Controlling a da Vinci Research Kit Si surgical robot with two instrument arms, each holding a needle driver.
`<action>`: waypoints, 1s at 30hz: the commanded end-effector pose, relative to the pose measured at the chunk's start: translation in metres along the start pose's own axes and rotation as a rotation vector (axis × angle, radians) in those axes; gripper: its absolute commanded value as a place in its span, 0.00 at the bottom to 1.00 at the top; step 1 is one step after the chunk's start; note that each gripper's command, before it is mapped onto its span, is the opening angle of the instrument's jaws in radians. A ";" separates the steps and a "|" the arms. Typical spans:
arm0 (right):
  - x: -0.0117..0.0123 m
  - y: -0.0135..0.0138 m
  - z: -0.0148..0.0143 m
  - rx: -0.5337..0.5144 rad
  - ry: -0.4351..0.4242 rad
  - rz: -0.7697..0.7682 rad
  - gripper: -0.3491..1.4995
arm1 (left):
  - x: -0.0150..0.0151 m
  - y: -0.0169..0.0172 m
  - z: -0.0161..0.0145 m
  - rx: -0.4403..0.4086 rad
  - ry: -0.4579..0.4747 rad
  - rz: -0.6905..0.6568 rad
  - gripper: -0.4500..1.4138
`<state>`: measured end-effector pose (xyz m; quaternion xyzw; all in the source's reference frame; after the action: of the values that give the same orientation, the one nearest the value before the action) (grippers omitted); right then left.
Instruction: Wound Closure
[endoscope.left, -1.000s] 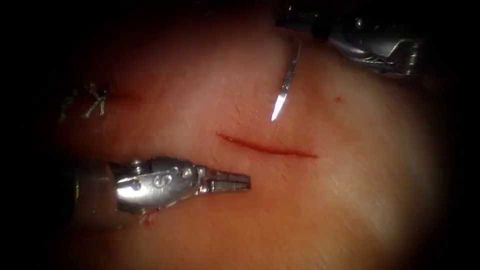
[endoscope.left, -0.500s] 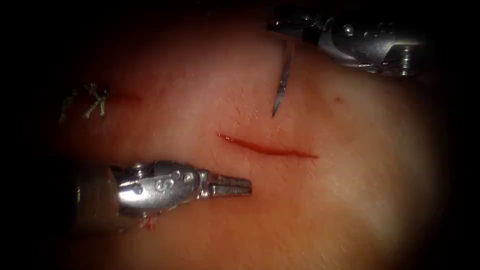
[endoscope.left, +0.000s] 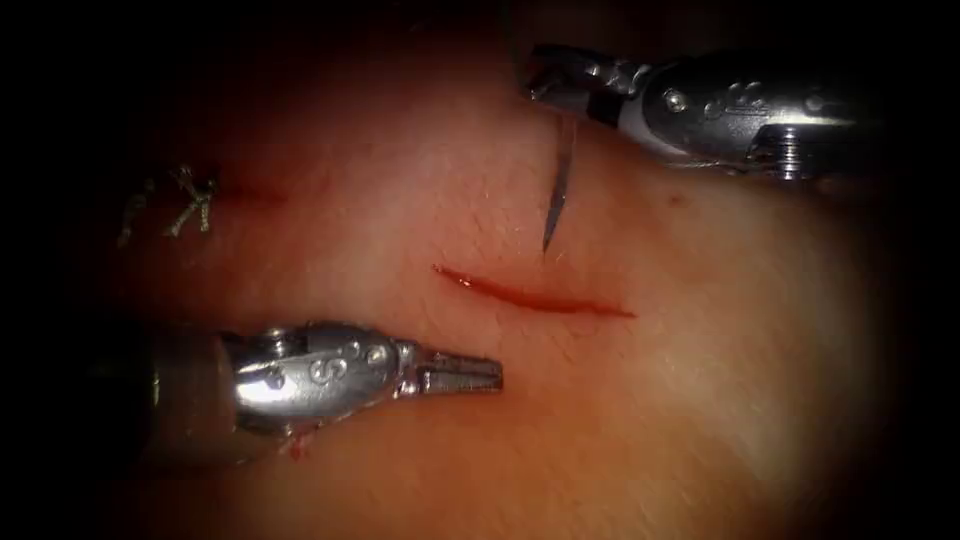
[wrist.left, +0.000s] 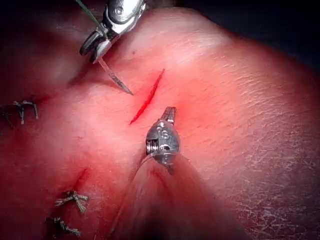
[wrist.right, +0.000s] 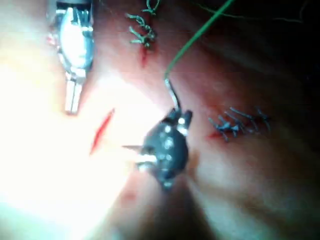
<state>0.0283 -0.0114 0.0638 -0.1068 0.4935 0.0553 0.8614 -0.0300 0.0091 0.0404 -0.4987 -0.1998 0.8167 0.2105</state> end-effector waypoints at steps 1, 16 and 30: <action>0.0001 0.0001 0.0009 -0.001 0.003 -0.013 0.00 | -0.0003 -0.0002 0.0008 -0.001 0.001 -0.001 0.06; -0.0004 -0.0017 0.0014 0.002 0.001 -0.053 0.00 | -0.0003 -0.0002 0.0007 -0.002 0.001 0.000 0.04; -0.0016 -0.0079 0.0016 0.097 -0.007 -0.109 0.00 | -0.0016 -0.0003 0.0014 -0.006 -0.018 0.011 0.00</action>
<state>0.0296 -0.0185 0.0664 -0.0906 0.4852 -0.0142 0.8696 -0.0301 0.0084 0.0417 -0.4922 -0.2017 0.8221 0.2032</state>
